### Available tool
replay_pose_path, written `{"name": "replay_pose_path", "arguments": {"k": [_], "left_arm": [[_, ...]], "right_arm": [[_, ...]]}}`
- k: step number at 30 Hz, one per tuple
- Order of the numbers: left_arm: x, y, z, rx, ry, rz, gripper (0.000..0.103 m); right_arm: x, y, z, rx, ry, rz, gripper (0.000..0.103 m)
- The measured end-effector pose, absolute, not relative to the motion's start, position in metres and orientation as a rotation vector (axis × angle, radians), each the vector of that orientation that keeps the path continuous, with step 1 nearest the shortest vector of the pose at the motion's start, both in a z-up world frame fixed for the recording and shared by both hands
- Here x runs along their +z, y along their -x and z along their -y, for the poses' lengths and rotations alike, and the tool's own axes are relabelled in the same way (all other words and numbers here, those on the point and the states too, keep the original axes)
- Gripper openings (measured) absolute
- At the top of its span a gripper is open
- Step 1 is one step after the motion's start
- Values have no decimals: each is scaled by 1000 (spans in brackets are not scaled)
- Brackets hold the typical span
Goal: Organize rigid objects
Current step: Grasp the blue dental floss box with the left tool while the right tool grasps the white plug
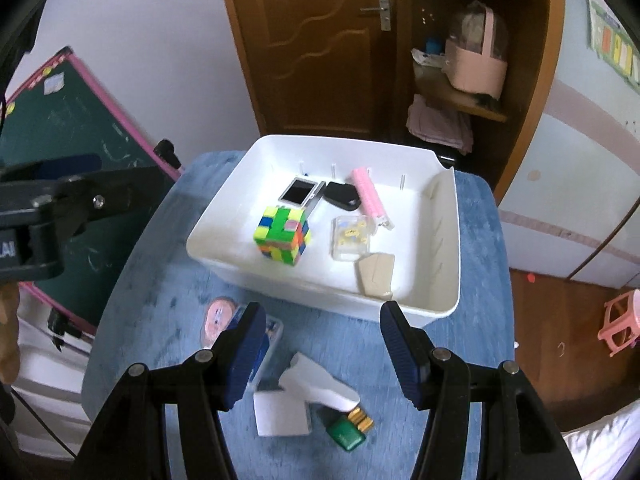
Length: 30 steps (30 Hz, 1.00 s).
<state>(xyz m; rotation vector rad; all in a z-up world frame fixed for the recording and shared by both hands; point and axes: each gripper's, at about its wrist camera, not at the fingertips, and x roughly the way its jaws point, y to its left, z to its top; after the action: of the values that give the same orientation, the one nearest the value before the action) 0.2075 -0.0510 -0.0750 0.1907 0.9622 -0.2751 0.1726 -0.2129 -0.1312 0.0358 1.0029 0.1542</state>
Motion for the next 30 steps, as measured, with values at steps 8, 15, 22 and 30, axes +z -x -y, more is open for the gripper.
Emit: {"name": "replay_pose_path", "arguments": {"k": [8, 15, 22, 30], "left_arm": [[-107, -197, 51, -263, -149, -1031, 100], [-154, -203, 53, -215, -126, -1134, 100], [-193, -214, 52, -178, -68, -1245, 100], [-216, -225, 50, -147, -42, -1298, 100]], "right_arm": [[-157, -136, 203, 189, 24, -998, 60], [-196, -125, 202, 236, 20, -1029, 60], [-232, -131, 198, 298, 53, -1061, 60], [-264, -150, 194, 341, 63, -1107, 58]]}}
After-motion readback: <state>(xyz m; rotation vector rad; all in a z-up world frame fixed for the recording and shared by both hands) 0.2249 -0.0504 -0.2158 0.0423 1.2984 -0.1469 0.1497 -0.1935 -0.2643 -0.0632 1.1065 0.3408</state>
